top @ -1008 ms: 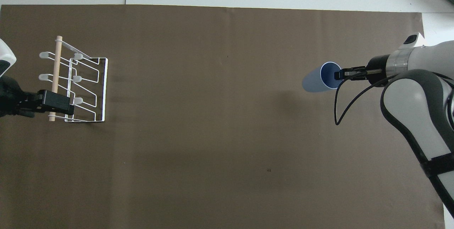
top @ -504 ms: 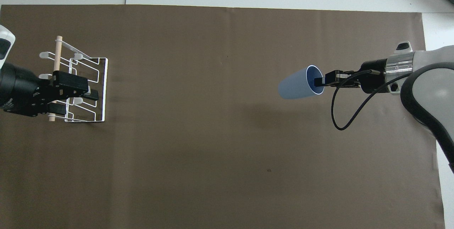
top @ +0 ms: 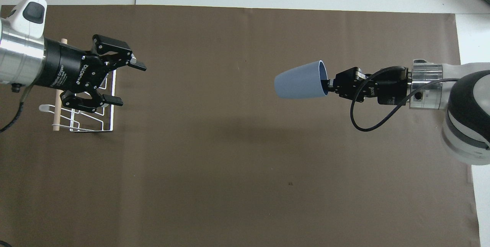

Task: Hang cup on cup holder
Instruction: 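Lift the cup with the right gripper while the left gripper approaches, then bring the cup base into the open left gripper and close it, then open the right gripper and withdraw it from the cup rim, then move the cup with the left gripper onto a rack peg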

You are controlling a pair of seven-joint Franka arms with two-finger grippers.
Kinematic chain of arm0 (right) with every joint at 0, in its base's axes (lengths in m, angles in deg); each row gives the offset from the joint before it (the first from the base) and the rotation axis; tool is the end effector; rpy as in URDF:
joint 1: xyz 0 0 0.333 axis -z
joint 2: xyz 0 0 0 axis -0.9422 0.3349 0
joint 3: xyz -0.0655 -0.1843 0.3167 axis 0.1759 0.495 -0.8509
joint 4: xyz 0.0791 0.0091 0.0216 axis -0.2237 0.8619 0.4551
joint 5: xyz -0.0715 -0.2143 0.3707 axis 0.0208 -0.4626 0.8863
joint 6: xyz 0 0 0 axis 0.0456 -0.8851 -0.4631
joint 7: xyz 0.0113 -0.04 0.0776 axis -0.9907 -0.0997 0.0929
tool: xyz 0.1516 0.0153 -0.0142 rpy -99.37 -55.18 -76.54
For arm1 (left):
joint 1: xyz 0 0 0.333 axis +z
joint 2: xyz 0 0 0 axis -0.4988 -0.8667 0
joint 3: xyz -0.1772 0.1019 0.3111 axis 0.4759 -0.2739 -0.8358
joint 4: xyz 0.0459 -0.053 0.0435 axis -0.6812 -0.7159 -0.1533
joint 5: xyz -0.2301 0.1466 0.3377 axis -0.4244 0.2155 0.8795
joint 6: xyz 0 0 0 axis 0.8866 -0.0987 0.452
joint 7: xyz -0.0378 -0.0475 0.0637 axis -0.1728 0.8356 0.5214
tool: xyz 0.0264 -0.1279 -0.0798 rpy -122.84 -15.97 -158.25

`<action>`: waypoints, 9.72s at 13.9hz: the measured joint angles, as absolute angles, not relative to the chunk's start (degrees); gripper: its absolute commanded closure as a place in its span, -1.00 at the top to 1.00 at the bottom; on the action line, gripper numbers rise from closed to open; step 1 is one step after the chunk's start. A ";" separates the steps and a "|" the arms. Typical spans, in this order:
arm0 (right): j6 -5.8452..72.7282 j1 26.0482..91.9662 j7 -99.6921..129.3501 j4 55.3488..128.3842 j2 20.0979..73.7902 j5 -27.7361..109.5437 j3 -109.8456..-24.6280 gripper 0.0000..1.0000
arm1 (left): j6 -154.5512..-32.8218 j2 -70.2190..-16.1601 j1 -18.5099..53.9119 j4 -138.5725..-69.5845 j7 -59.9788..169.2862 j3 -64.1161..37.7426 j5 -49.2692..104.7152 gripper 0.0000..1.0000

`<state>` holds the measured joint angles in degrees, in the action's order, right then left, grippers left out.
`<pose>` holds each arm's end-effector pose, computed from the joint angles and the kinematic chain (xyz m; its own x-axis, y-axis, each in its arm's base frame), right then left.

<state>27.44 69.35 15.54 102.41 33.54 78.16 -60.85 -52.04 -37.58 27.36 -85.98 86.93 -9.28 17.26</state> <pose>0.6156 0.1229 0.4930 0.9580 -0.2424 -0.1532 -0.2480 -0.4321 -0.8671 0.6140 -0.1838 0.6168 0.7281 0.5299 -0.4348 0.6831 -0.6137 0.3960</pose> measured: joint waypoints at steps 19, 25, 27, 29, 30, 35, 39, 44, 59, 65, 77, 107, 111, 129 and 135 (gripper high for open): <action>31.23 58.33 5.88 108.87 30.68 110.38 -60.89 -1.00 | -68.62 -42.39 20.49 -81.33 130.53 -5.30 15.57 1.00; 31.44 56.67 5.79 108.97 30.65 112.53 -60.92 -1.00 | -68.54 -41.32 20.42 -80.91 132.38 -5.22 15.65 1.00; 32.30 55.82 5.79 108.98 30.65 113.64 -60.92 -1.00 | -68.33 -41.21 20.01 -80.92 132.43 -5.12 15.68 1.00; 33.21 54.84 5.79 108.99 30.65 114.18 -60.94 -1.00 | -68.24 -41.20 18.73 -80.95 133.40 -5.00 15.69 1.00; 33.55 54.54 5.79 109.08 30.54 114.42 -60.83 -1.00 | -68.23 -41.20 18.14 -81.00 134.40 -5.09 16.48 1.00; 34.21 54.16 5.79 109.42 29.81 114.88 -60.66 -1.00 | -66.67 -41.06 16.60 -81.50 136.53 -5.15 16.93 1.00; 34.78 52.75 5.79 109.58 29.85 114.88 -60.78 -1.00 | -64.74 -40.25 15.08 -81.63 138.95 -4.90 16.91 1.00; 34.88 52.72 5.79 109.62 29.86 114.88 -60.74 -1.00 | -64.67 -39.97 15.34 -82.16 139.00 -5.77 17.77 1.00; 34.91 52.72 5.79 109.62 29.86 114.88 -60.73 -1.00 | -64.85 -39.00 15.20 -82.14 142.88 -5.64 18.52 0.66; 35.20 52.72 5.79 109.71 29.89 114.88 -60.74 -1.00 | -64.98 -38.54 15.15 -82.12 144.18 -5.16 20.94 -1.00; 36.07 52.76 5.77 109.52 29.89 114.97 -60.50 1.00 | -66.18 -38.52 15.03 -82.18 147.78 -4.83 21.18 -1.00; 36.74 62.18 3.88 100.19 31.08 19.54 -59.75 1.00 | -74.02 -33.46 24.75 -95.77 94.18 -6.52 52.20 -1.00; 30.81 64.37 3.88 97.67 31.09 11.32 -59.63 1.00 | -87.49 -32.38 27.76 -103.47 78.86 -6.57 53.74 -1.00; 5.87 72.38 3.89 79.95 31.13 10.92 -59.48 1.00 | -108.77 -40.28 35.81 -106.45 72.09 -6.65 76.27 -1.00; 5.87 73.90 3.89 79.86 30.82 10.91 -59.48 1.00 | -111.09 -40.73 36.24 -110.00 72.02 -6.51 76.30 -0.58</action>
